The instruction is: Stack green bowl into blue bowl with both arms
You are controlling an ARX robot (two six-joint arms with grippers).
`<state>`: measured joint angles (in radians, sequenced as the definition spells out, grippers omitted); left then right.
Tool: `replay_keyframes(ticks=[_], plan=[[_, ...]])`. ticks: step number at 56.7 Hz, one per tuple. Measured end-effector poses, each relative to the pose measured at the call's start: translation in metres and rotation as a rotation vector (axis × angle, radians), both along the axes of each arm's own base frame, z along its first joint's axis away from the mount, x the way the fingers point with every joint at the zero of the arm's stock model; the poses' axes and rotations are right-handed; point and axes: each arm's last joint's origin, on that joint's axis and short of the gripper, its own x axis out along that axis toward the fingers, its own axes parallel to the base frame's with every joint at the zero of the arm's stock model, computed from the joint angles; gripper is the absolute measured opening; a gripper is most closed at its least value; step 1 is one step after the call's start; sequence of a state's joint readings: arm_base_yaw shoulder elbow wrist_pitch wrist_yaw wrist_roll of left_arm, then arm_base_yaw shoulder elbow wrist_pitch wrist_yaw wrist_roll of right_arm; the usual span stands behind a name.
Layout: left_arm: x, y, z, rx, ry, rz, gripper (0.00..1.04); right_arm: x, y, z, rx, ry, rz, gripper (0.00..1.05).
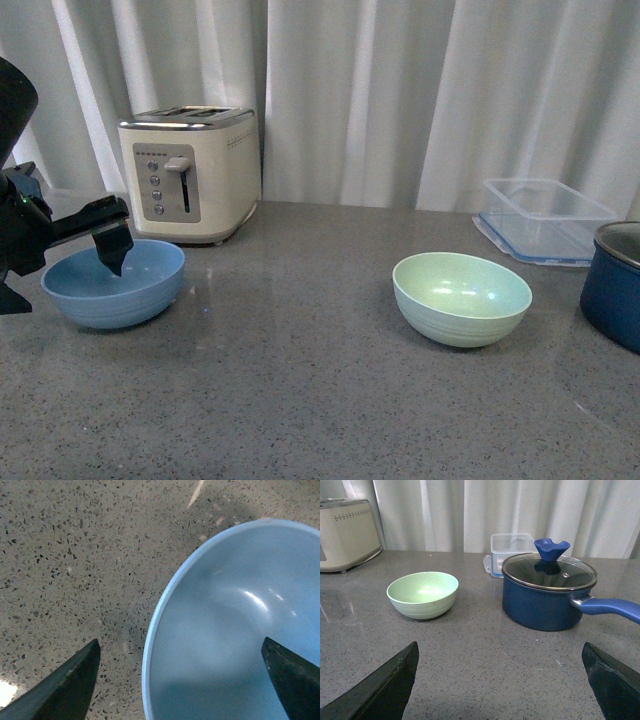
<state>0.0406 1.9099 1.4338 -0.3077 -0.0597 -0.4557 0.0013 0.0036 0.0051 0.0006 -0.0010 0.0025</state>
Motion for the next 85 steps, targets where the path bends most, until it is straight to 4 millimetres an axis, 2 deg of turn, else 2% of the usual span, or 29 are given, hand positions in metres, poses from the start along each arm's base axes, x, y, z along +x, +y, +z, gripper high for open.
replay_keyframes(ticks=[6, 17, 23, 27, 29, 38, 46, 52, 59, 65, 76, 85], plan=[[0.002, -0.001, -0.003, 0.000, 0.008, 0.000, 0.79, 0.000, 0.000, 0.000, 0.000, 0.000, 0.000, 0.95], [0.002, -0.001, -0.002, -0.012, 0.006, -0.010, 0.38, 0.000, 0.000, 0.000, 0.000, 0.000, 0.000, 0.95], [0.002, -0.002, -0.002, -0.014, 0.009, -0.013, 0.24, 0.000, 0.000, 0.000, 0.000, 0.000, 0.000, 0.95], [0.001, -0.003, -0.001, -0.029, 0.012, -0.026, 0.08, 0.000, 0.000, 0.000, 0.000, 0.000, 0.000, 0.95], [0.001, -0.004, 0.000, -0.036, 0.008, -0.034, 0.03, 0.000, 0.000, 0.000, 0.000, 0.000, 0.000, 0.95], [-0.004, -0.020, 0.016, -0.070, -0.028, -0.089, 0.04, 0.000, 0.000, 0.000, 0.000, 0.000, 0.000, 0.95], [-0.006, -0.062, 0.042, -0.071, -0.098, -0.187, 0.04, 0.000, 0.000, 0.000, 0.000, 0.000, 0.000, 0.95], [-0.005, -0.087, 0.046, -0.062, -0.103, -0.232, 0.04, 0.000, 0.000, 0.000, 0.000, 0.000, 0.000, 0.95], [0.001, -0.110, 0.042, -0.058, -0.092, -0.271, 0.04, 0.000, 0.000, 0.000, 0.000, 0.000, 0.000, 0.95], [0.008, -0.126, 0.030, -0.051, -0.061, -0.293, 0.04, 0.000, 0.000, 0.000, 0.000, 0.000, 0.000, 0.95], [0.020, -0.139, 0.009, -0.039, -0.009, -0.292, 0.04, 0.000, 0.000, 0.000, 0.000, 0.000, 0.000, 0.95], [0.028, -0.144, 0.001, -0.031, 0.010, -0.285, 0.04, 0.000, 0.000, 0.000, 0.000, 0.000, 0.000, 0.95]])
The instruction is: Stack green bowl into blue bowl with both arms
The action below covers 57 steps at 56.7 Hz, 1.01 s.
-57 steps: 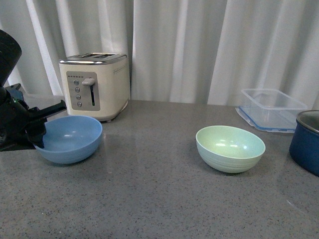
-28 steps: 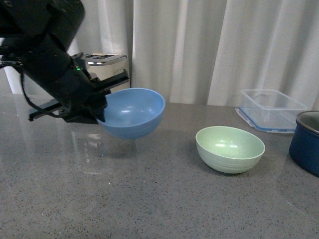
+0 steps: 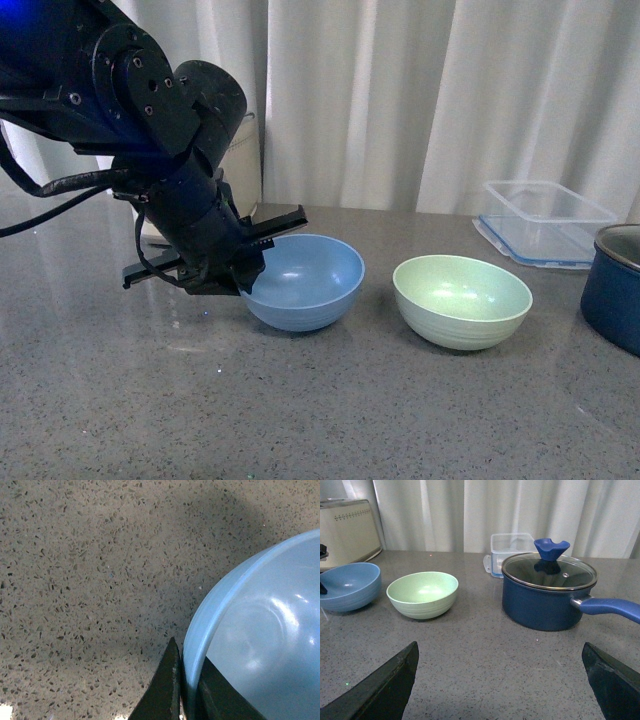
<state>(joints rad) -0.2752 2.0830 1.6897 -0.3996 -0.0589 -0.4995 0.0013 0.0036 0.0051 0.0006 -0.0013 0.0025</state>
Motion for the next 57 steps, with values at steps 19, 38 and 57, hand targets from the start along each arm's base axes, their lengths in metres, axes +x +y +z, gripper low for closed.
replay_keyframes(ticks=[19, 38, 57], plan=[[0.000, -0.003, 0.007, -0.011, -0.020, -0.018, 0.45, 0.000, 0.000, 0.000, 0.000, 0.000, 0.000, 0.95], [-0.072, 0.028, 0.092, 0.118, -0.577, -0.036, 0.96, 0.000, 0.000, 0.000, 0.000, 0.000, 0.000, 0.95], [-0.172, 0.080, 0.040, 0.313, -0.823, 0.007, 0.39, 0.000, 0.000, 0.000, 0.000, 0.000, 0.000, 0.95]])
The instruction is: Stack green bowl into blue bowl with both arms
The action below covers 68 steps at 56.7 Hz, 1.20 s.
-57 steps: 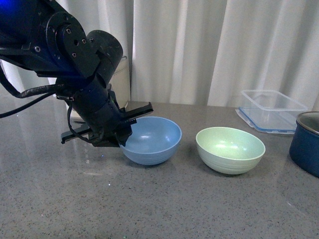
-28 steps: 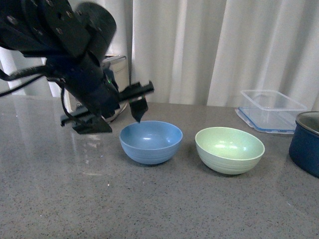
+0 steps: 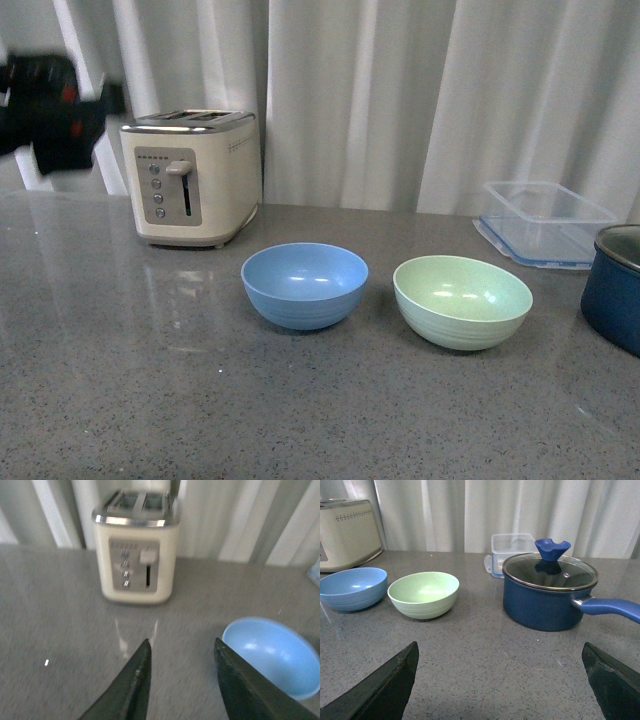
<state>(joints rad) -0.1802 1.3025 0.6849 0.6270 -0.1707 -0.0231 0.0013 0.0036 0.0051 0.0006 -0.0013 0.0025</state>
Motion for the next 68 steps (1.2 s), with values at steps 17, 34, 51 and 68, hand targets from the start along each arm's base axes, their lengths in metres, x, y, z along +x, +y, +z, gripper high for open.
replay_keyframes(ticks=[17, 34, 51, 68], plan=[[-0.060, 0.025, -0.047, 0.016, 0.007, 0.004, 0.04, 0.000, 0.000, 0.000, 0.000, 0.000, 0.000, 0.95], [-0.093, 0.038, -0.070, 0.017, 0.016, -0.012, 0.04, 0.000, 0.000, 0.000, 0.000, 0.000, 0.000, 0.95], [-0.118, 0.045, -0.083, 0.017, 0.018, 0.011, 0.04, 0.000, 0.000, 0.000, 0.000, 0.000, 0.000, 0.95], [-0.138, 0.045, -0.091, 0.017, 0.017, 0.010, 0.04, 0.000, 0.000, 0.000, 0.000, 0.000, 0.000, 0.95]])
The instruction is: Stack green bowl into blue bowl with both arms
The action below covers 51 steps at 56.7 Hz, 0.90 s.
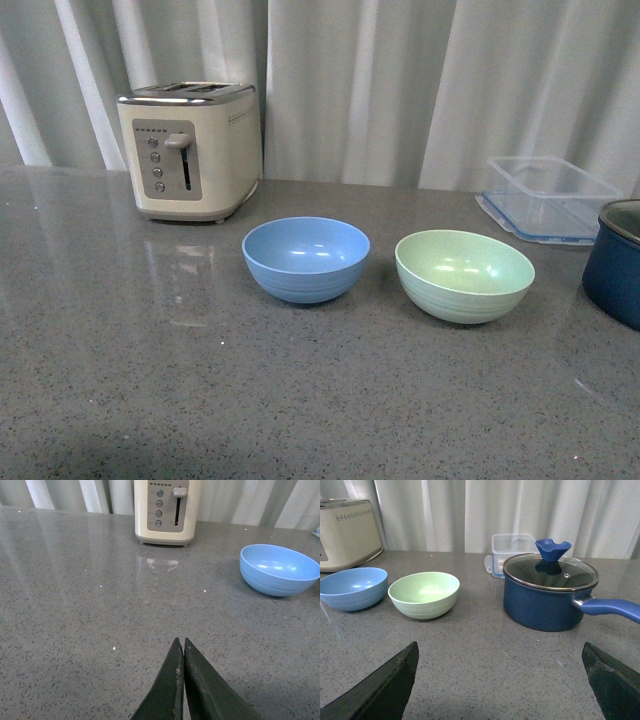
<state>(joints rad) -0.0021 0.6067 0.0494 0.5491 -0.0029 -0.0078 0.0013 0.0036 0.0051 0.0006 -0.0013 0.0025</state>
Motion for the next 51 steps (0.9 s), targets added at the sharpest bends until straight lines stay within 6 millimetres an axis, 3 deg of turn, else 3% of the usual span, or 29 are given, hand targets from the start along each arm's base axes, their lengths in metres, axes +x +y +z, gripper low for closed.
replay_keyframes(ticks=[51], plan=[[-0.029, 0.000, -0.001, 0.000, -0.032, -0.003, 0.04, 0.000, 0.000, 0.000, 0.000, 0.000, 0.000, 0.95]])
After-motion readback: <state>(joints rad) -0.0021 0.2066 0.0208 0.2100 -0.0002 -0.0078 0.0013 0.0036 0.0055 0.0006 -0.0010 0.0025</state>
